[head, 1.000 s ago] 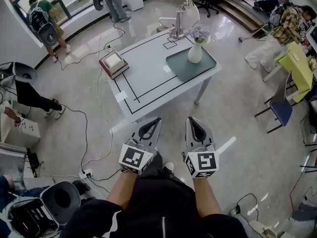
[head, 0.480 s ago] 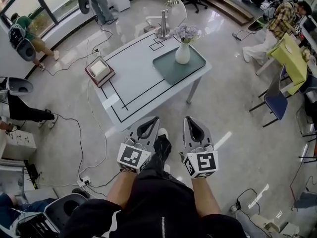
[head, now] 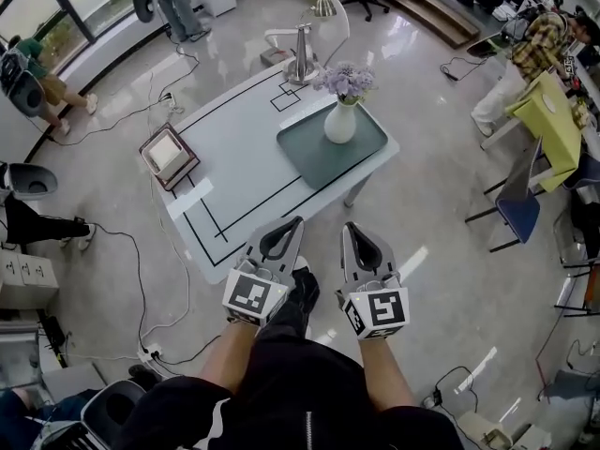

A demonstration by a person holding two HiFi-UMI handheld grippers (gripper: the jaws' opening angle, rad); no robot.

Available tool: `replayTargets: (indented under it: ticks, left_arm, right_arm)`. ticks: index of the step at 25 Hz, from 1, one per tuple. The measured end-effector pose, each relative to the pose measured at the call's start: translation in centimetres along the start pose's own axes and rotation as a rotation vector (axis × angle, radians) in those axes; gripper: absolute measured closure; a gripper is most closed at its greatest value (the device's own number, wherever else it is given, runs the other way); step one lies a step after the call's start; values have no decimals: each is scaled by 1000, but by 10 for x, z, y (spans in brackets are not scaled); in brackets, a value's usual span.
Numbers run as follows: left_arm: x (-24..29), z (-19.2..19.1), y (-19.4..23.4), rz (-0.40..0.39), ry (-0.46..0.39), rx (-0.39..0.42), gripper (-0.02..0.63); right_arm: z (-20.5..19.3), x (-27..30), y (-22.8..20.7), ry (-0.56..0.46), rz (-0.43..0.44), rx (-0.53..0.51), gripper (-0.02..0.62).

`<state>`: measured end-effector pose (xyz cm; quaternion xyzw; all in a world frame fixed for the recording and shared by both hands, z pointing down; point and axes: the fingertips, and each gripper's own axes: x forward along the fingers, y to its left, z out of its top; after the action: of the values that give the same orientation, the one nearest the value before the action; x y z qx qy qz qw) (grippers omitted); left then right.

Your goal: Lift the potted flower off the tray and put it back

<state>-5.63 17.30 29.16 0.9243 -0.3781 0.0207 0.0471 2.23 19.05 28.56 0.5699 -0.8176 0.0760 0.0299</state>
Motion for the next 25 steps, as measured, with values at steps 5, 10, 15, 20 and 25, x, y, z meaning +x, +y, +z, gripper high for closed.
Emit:
replayTargets:
  ticks: [5,10,15,20,25]
  left_arm:
    - [65,5,49,23,6,-33,601]
    - [121,4,98,63,26,-64,601]
    - [164,-4,127,59,49,-76,601]
    - [196,-17,133,45,76,-76,601]
    - [229,-33,144,58,97,-87,601]
  right_arm:
    - [10,73,-33,34,28,-13,589]
    - [16,144,-64,64,51,-26,589]
    - [14,187,-87,85,59,-37,588]
    - [6,205,-110,99,49,-33,588]
    - [-11,225,-134,92,62,-33,588]
